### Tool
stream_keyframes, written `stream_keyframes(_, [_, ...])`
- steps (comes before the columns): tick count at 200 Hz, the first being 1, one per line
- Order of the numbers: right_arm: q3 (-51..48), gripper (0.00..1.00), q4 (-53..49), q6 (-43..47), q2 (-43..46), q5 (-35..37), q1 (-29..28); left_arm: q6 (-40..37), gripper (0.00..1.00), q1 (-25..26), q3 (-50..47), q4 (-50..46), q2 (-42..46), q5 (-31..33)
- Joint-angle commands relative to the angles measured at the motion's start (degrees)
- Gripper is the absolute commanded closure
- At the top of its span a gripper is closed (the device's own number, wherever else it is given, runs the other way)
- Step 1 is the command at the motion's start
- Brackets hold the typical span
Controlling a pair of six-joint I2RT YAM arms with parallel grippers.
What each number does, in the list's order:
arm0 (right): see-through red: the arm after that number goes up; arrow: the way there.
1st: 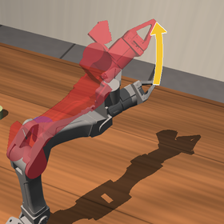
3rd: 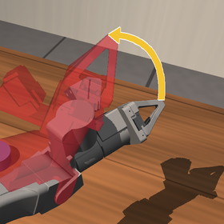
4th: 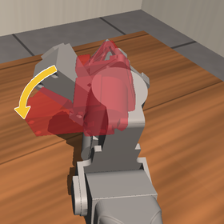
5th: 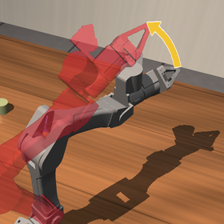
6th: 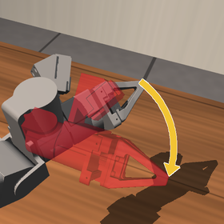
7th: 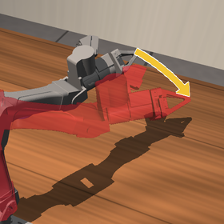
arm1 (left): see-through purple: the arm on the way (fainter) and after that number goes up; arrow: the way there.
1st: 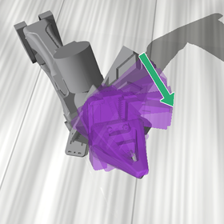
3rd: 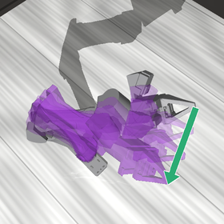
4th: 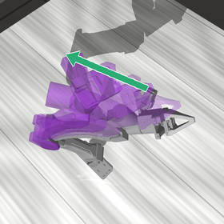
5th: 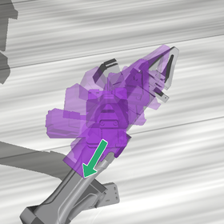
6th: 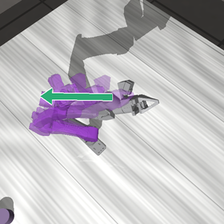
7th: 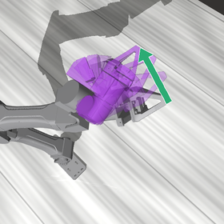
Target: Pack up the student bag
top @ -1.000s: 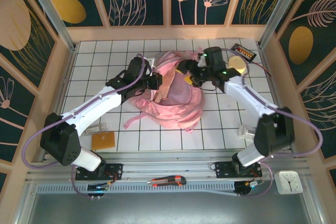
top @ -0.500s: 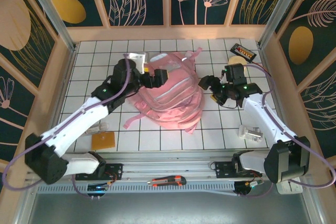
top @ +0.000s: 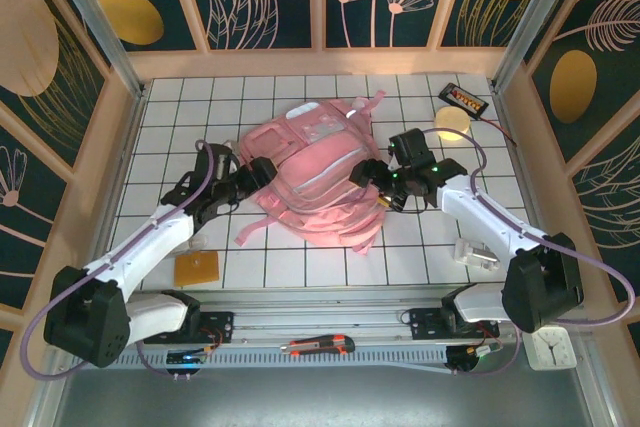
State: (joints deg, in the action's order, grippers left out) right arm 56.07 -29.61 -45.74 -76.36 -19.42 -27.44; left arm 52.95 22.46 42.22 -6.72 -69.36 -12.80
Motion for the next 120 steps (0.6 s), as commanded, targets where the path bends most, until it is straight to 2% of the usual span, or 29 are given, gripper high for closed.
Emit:
stream_keyframes(1, [0.94, 0.15, 0.32, -0.47, 0.02, 1.86, -0.25, 7.01, 0.25, -0.76, -1.04, 8.68, -1.68, -5.52])
stream_keyframes(21, [1.03, 0.16, -0.23, -0.14, 0.53, 2.36, -0.22, 10.48, 0.37, -2.17, -3.0, 13.04, -3.44, -6.94])
stream_keyframes(41, [1.43, 0.16, -0.92, 0.17, 1.2, 3.05, -0.14, 12.21, 0.43, -3.13, -3.81, 14.68, -5.21, -7.75])
stream_keyframes(86, [3.69, 0.17, -3.17, 1.98, 1.46, 4.21, 0.8, 12.07, 0.43, -3.99, -4.15, 12.22, -7.39, -8.41])
stream_keyframes(120, [4.14, 0.17, -3.03, 2.34, 1.65, 4.32, 1.1, 13.6, 0.44, -4.31, -5.65, 15.03, -9.49, -9.17])
